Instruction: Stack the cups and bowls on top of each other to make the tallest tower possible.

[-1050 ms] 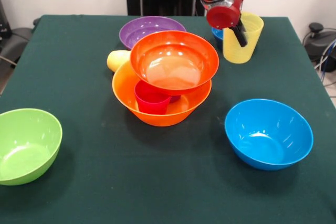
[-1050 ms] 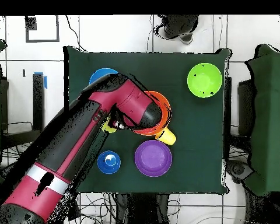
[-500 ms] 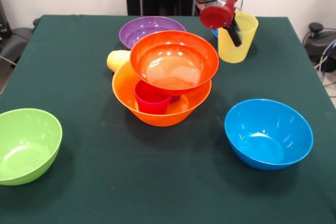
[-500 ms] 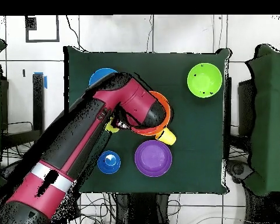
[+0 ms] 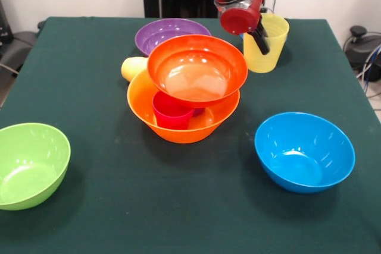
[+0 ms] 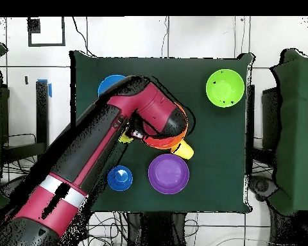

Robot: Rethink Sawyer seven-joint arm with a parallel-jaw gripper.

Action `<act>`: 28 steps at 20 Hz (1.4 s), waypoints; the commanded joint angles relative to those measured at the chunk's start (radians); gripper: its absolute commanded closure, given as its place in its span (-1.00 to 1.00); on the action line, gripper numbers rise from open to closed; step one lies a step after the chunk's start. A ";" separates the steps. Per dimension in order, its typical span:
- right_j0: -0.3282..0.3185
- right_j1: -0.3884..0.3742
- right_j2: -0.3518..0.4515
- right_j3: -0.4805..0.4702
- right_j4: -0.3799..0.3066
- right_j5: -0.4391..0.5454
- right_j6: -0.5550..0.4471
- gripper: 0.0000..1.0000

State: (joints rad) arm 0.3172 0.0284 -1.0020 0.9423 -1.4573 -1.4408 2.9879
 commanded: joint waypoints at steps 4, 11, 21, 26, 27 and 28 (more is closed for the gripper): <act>-0.039 0.021 0.118 -0.081 -0.034 -0.049 0.218 1.00; -0.075 0.036 0.118 -0.116 -0.045 -0.078 0.203 1.00; -0.012 0.038 0.136 -0.030 0.031 -0.012 0.215 1.00; 0.049 0.041 0.153 0.032 0.088 0.073 0.210 1.00; 0.062 0.043 0.158 0.043 0.101 0.092 0.209 1.00; 0.071 0.046 0.161 0.050 0.110 0.108 0.206 1.00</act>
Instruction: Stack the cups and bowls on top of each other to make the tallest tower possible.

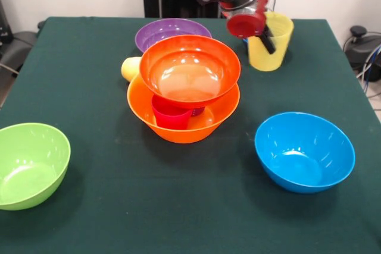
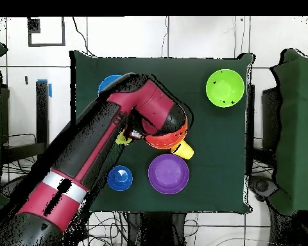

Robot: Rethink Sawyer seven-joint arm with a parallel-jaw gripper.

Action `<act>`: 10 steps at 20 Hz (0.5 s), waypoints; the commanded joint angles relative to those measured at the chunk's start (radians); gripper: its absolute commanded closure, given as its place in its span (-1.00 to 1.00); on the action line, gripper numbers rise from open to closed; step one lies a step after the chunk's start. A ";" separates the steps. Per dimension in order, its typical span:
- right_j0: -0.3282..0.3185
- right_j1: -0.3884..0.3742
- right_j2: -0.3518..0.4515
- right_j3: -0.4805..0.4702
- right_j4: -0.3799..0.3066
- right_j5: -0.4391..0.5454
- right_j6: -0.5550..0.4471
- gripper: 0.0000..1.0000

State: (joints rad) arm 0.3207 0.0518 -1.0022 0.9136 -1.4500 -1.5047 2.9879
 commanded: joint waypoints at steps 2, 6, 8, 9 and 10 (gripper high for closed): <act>0.090 0.030 0.171 0.099 0.136 0.219 0.195 1.00; 0.128 0.042 0.182 0.129 0.188 0.289 0.178 1.00; 0.140 0.045 0.182 0.139 0.202 0.304 0.174 1.00; 0.146 0.044 0.178 0.143 0.202 0.304 0.177 1.00; 0.145 0.042 0.173 0.145 0.198 0.298 0.179 1.00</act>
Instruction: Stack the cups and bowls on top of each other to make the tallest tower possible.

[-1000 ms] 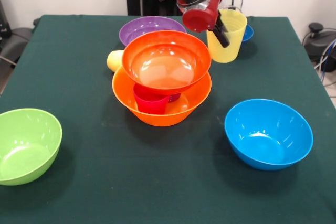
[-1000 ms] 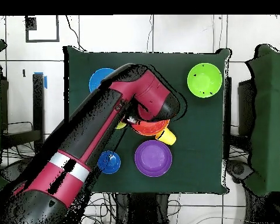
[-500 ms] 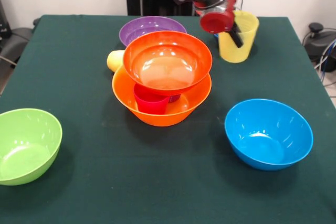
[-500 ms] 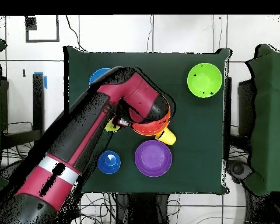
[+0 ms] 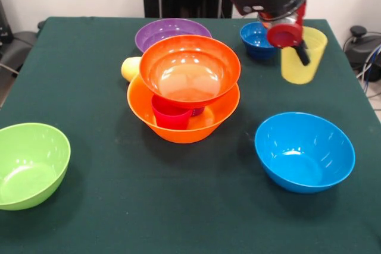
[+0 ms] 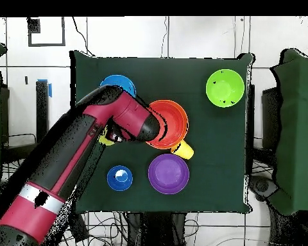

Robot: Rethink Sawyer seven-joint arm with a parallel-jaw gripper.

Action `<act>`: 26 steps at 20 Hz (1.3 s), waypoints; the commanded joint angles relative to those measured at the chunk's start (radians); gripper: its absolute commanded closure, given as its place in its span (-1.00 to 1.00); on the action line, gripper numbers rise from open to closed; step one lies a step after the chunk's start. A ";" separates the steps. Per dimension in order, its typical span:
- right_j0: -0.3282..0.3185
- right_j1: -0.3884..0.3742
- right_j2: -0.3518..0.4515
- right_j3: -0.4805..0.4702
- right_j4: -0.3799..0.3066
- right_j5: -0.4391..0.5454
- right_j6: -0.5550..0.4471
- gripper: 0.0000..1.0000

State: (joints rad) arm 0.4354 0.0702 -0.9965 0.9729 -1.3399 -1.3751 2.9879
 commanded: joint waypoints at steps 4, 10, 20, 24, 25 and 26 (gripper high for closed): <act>0.029 0.012 0.138 0.064 0.054 0.129 0.231 1.00; 0.015 -0.024 0.085 0.003 -0.011 0.039 0.361 1.00; 0.004 -0.074 0.036 -0.075 -0.075 -0.053 0.518 1.00; -0.001 -0.084 0.023 -0.111 -0.093 -0.078 0.573 1.00; -0.002 -0.085 0.020 -0.116 -0.095 -0.083 0.581 1.00; -0.006 -0.088 0.018 -0.125 -0.098 -0.090 0.592 1.00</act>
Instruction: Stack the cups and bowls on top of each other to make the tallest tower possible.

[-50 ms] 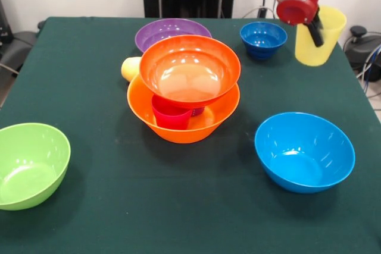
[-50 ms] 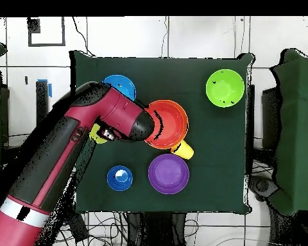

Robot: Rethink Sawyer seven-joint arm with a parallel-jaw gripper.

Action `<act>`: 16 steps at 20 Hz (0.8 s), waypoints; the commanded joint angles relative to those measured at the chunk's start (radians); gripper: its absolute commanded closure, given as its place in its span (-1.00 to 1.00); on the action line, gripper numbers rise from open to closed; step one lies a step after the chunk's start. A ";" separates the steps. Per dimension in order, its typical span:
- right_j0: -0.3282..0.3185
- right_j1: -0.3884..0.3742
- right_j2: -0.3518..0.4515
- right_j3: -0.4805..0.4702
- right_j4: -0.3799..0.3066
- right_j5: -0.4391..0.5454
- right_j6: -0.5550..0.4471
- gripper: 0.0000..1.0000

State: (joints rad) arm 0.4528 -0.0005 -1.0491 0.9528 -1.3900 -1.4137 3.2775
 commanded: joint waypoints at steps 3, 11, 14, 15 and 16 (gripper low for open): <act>-0.038 -0.023 0.062 -0.141 -0.056 -0.078 0.334 1.00; -0.084 -0.027 0.045 -0.227 -0.065 -0.138 0.395 1.00; -0.107 -0.027 0.039 -0.256 -0.062 -0.165 0.405 1.00; -0.112 -0.027 0.036 -0.261 -0.061 -0.172 0.408 1.00; -0.118 -0.027 0.033 -0.267 -0.059 -0.181 0.411 1.00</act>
State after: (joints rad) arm 0.3772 -0.0482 -1.1031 0.7756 -1.4184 -1.5440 3.3838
